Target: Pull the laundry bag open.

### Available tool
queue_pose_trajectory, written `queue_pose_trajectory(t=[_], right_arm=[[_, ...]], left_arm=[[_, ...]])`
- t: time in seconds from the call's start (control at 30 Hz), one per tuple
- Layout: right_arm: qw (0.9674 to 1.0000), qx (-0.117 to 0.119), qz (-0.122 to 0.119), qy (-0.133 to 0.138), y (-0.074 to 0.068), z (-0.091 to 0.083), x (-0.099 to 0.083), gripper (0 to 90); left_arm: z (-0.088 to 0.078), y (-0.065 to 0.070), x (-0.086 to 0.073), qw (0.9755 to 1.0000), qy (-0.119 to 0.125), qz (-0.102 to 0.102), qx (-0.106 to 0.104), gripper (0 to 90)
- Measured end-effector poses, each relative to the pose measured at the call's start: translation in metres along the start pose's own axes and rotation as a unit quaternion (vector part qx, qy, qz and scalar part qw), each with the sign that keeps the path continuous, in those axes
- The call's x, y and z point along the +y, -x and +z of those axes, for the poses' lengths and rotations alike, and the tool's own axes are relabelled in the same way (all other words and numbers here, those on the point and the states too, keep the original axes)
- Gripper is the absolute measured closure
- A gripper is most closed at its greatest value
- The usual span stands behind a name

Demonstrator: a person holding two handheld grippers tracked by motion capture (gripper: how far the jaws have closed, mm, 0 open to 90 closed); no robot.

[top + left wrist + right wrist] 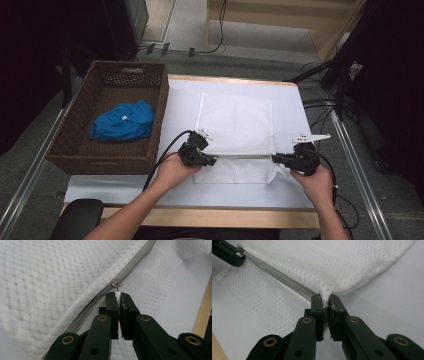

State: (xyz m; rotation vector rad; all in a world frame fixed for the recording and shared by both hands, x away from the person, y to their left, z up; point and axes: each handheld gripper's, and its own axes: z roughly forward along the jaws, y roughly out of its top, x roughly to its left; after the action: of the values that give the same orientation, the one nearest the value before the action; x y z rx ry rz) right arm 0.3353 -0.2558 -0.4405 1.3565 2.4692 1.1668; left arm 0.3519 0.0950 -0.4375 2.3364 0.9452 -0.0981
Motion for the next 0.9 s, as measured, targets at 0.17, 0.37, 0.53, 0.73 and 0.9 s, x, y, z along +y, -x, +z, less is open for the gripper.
queue_pose_trajectory(t=[0.17,0.37,0.53,0.73,0.9], right_arm=[[1.0,0.0,0.0,-0.001,0.0,0.0003,0.0,85.6],[1.0,0.002,-0.002,0.001,0.0004,-0.0006,-0.001,85.6],[1.0,0.003,-0.001,0.0,-0.0003,-0.0003,-0.0017,85.6],[1.0,0.002,0.0,0.0,-0.0009,-0.0003,-0.0016,85.5],[1.0,0.003,-0.002,-0.001,0.0001,-0.0002,-0.0016,85.6]], left_arm=[[-0.004,0.0009,-0.0041,1.0,0.004,0.0,-0.001,87.6],[-0.0052,0.0027,-0.0055,1.0,0.008,-0.003,-0.003,87.6],[-0.0039,0.0016,-0.0069,1.0,0.006,0.0,-0.002,87.6],[-0.0038,0.0003,-0.0075,1.0,0.007,-0.002,0.001,87.6],[-0.0035,0.0002,-0.008,1.0,0.005,-0.001,0.001,87.6]])
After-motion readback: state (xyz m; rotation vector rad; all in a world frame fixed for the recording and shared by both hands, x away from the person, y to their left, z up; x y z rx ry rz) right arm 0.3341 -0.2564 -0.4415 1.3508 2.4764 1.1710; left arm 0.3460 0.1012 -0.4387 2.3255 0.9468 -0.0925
